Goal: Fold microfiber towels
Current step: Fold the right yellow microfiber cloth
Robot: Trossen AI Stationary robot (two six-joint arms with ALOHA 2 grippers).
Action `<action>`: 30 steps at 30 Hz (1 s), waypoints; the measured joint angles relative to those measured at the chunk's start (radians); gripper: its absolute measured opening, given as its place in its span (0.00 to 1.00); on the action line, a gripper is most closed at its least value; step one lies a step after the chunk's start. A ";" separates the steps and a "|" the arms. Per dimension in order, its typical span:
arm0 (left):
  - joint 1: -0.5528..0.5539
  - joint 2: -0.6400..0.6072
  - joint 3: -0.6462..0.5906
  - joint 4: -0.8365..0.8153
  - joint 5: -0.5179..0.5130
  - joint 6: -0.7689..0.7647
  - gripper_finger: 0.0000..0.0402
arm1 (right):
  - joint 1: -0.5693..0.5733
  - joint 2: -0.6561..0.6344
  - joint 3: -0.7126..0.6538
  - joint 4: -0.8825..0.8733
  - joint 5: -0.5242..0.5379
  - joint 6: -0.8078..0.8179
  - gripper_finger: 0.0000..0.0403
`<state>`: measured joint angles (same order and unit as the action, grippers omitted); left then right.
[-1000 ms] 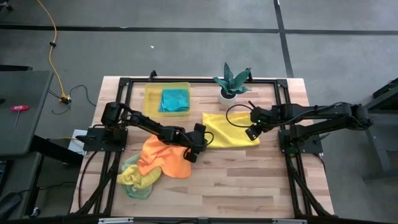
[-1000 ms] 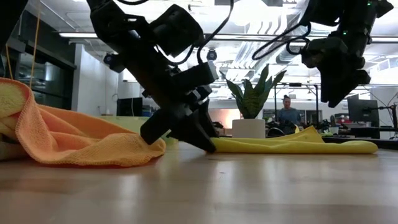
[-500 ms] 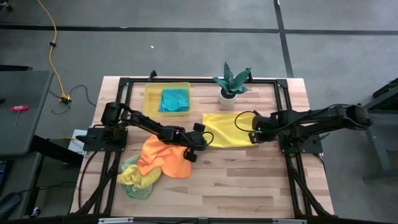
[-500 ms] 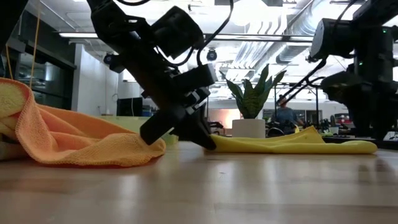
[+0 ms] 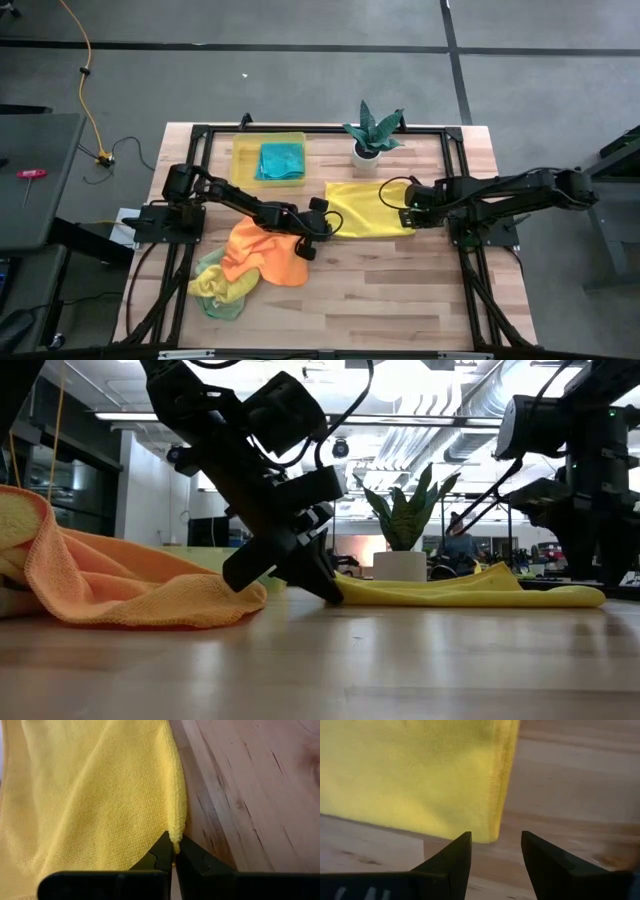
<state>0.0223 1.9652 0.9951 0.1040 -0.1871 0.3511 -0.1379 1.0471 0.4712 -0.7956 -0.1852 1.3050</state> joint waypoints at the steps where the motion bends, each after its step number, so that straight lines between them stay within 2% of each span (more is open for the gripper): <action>1: 0.000 0.000 0.000 0.000 0.000 0.000 0.00 | 0.000 0.002 -0.011 0.019 -0.007 0.003 0.41; 7: 0.001 0.000 0.000 0.000 0.001 0.000 0.00 | 0.000 -0.004 -0.100 0.150 -0.017 0.099 0.41; 12: 0.002 0.000 0.000 0.001 0.001 -0.009 0.00 | 0.000 -0.004 -0.106 0.163 -0.008 0.118 0.40; 22: 0.003 0.000 0.000 0.001 0.000 -0.027 0.00 | 0.000 -0.002 -0.108 0.202 -0.038 0.116 0.19; 30: 0.005 0.000 0.000 0.001 -0.002 -0.037 0.00 | 0.001 -0.002 -0.107 0.243 -0.061 0.090 0.10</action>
<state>0.0269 1.9655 0.9947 0.1051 -0.1886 0.3138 -0.1371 1.0449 0.3641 -0.5530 -0.2466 1.3951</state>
